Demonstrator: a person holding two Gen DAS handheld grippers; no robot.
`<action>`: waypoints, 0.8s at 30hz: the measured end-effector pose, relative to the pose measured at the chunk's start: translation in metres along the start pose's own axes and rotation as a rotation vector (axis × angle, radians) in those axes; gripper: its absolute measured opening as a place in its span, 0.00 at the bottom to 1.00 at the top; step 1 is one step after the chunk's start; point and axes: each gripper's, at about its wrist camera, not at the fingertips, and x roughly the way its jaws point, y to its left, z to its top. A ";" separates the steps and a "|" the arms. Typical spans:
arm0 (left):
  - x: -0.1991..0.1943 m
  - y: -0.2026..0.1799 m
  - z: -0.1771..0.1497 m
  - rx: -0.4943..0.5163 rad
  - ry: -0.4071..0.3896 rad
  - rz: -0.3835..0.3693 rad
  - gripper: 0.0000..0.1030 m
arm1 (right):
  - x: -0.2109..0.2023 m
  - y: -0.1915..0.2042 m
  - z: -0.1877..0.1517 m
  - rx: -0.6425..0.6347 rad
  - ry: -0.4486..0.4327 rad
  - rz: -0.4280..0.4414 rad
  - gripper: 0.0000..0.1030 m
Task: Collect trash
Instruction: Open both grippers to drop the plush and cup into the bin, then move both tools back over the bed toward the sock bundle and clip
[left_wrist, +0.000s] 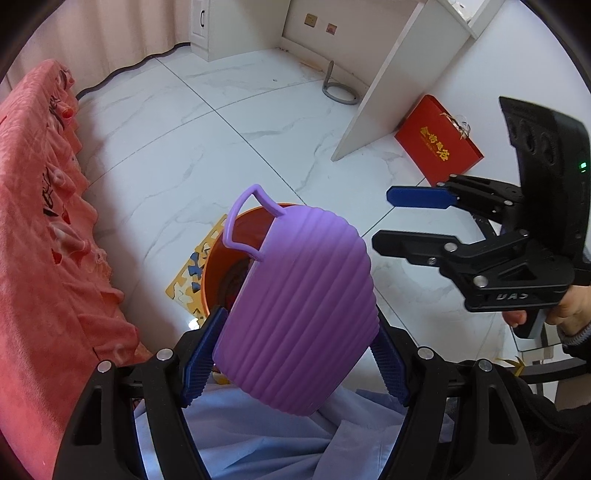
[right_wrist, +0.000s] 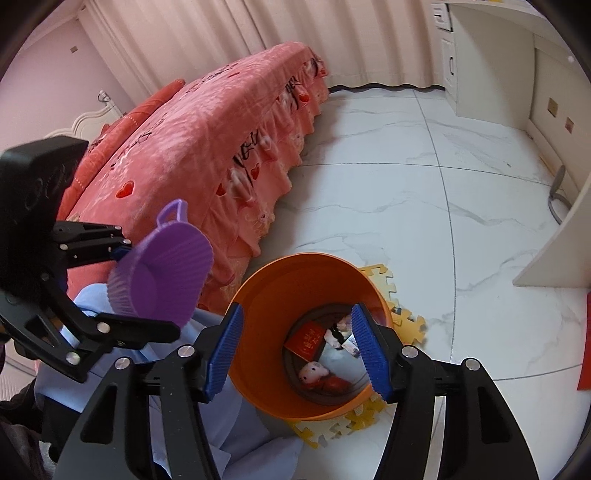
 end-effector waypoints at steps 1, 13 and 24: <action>0.002 -0.001 0.000 0.003 0.005 0.000 0.73 | -0.001 -0.001 0.000 0.003 -0.003 -0.004 0.59; 0.014 0.000 -0.011 0.007 0.061 0.071 0.84 | -0.005 0.002 0.000 0.000 -0.009 -0.002 0.59; -0.020 0.007 -0.022 -0.029 0.000 0.105 0.84 | -0.014 0.029 0.007 -0.056 -0.023 0.023 0.59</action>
